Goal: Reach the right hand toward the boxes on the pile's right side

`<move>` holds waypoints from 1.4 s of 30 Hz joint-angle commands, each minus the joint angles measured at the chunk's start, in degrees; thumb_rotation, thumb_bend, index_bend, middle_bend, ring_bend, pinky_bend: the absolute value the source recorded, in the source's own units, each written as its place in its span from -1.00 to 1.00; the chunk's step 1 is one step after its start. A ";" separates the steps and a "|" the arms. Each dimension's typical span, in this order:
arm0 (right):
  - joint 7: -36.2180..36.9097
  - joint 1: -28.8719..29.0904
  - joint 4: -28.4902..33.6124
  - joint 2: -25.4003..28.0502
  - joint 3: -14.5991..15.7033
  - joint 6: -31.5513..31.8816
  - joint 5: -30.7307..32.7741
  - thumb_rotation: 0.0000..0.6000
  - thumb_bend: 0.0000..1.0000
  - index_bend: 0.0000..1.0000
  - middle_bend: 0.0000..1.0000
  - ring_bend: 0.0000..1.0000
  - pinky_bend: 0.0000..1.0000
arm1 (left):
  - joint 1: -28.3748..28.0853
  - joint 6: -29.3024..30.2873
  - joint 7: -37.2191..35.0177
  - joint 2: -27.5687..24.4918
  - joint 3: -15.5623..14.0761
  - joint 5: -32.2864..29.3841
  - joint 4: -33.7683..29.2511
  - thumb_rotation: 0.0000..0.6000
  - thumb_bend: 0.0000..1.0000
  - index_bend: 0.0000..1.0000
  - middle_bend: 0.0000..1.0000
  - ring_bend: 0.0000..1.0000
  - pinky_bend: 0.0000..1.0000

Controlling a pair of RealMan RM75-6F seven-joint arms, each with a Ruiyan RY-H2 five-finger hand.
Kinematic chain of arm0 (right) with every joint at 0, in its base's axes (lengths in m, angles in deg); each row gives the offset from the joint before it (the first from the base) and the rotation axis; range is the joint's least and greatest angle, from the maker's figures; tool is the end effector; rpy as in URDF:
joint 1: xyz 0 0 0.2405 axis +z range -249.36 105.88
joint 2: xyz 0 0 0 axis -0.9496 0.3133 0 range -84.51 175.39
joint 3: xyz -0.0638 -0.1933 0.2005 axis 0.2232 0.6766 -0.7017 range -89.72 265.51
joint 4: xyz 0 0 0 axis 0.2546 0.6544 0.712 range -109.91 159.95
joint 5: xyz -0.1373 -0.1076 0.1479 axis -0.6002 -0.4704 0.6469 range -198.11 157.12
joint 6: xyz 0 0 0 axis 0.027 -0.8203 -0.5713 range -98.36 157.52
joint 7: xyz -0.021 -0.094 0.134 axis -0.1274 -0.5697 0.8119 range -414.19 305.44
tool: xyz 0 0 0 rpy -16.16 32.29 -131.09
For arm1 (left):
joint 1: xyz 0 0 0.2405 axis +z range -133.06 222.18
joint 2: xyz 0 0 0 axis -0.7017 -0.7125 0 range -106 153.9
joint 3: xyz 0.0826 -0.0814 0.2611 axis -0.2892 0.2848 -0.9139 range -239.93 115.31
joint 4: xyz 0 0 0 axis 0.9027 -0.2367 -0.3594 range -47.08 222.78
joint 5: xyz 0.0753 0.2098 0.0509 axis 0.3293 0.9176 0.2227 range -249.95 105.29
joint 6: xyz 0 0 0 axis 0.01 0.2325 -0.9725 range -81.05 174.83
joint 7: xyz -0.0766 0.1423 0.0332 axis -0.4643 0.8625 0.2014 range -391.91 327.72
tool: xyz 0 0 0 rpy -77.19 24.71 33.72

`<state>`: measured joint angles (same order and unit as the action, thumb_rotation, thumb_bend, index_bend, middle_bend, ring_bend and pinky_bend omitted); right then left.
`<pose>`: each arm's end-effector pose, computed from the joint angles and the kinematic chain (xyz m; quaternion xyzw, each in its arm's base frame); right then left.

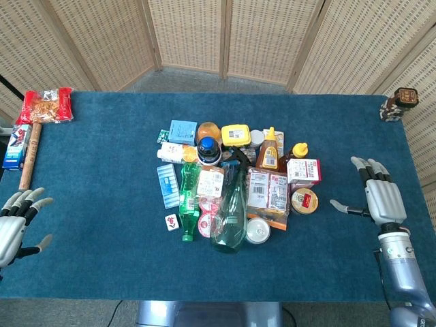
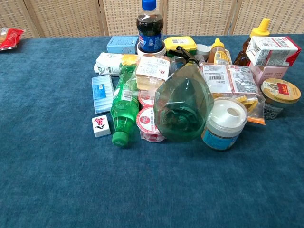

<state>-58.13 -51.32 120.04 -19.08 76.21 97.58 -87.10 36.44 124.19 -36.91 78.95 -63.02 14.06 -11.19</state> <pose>-0.3075 -0.3248 0.1436 0.5780 -0.4422 0.3869 0.5663 -0.3343 0.2066 0.1690 -0.6311 -0.4382 -0.3545 0.5329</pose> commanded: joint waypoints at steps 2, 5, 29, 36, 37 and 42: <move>0.11 0.03 0.08 0.04 0.11 -0.25 -0.10 0.17 -0.85 -1.00 -1.00 -1.00 -1.00 | -0.12 -0.18 0.02 0.04 0.00 -0.03 -0.10 1.00 -0.31 -0.62 -0.95 -1.00 -1.00; 0.62 -0.03 0.16 0.25 0.15 -0.33 -0.40 0.16 -0.85 -1.00 -1.00 -1.00 -1.00 | -0.08 0.07 0.02 -0.04 -0.02 0.23 -0.23 1.00 -0.31 -0.62 -0.95 -1.00 -1.00; -4.71 6.06 2.13 -1.37 -1.62 -5.26 1.01 0.15 -0.86 -1.00 -1.00 -1.00 -1.00 | 0.80 1.75 -2.19 -1.56 -0.26 1.01 0.10 1.00 -0.31 -0.62 -0.95 -1.00 -1.00; -7.77 8.73 1.28 -3.10 -1.78 -7.56 3.01 0.15 -0.86 -1.00 -1.00 -1.00 -1.00 | 0.89 1.65 -3.07 -1.37 -0.27 0.79 0.99 1.00 -0.31 -0.62 -0.95 -1.00 -1.00; -8.18 9.03 1.16 -3.31 -1.79 -7.76 3.30 0.14 -0.86 -1.00 -1.00 -1.00 -1.00 | 0.91 1.64 -3.18 -1.35 -0.27 0.75 1.12 1.00 -0.31 -0.62 -0.95 -1.00 -1.00; -9.69 10.52 0.32 -4.26 -1.87 -9.04 5.08 0.17 -0.86 -1.00 -1.00 -1.00 -1.00 | 0.98 1.44 -3.76 -1.18 -0.30 0.50 1.80 1.00 -0.31 -0.62 -0.95 -1.00 -1.00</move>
<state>-67.59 -40.98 120.55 -23.17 74.36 88.78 -82.26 37.41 125.66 -40.64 77.74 -63.31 14.60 -9.42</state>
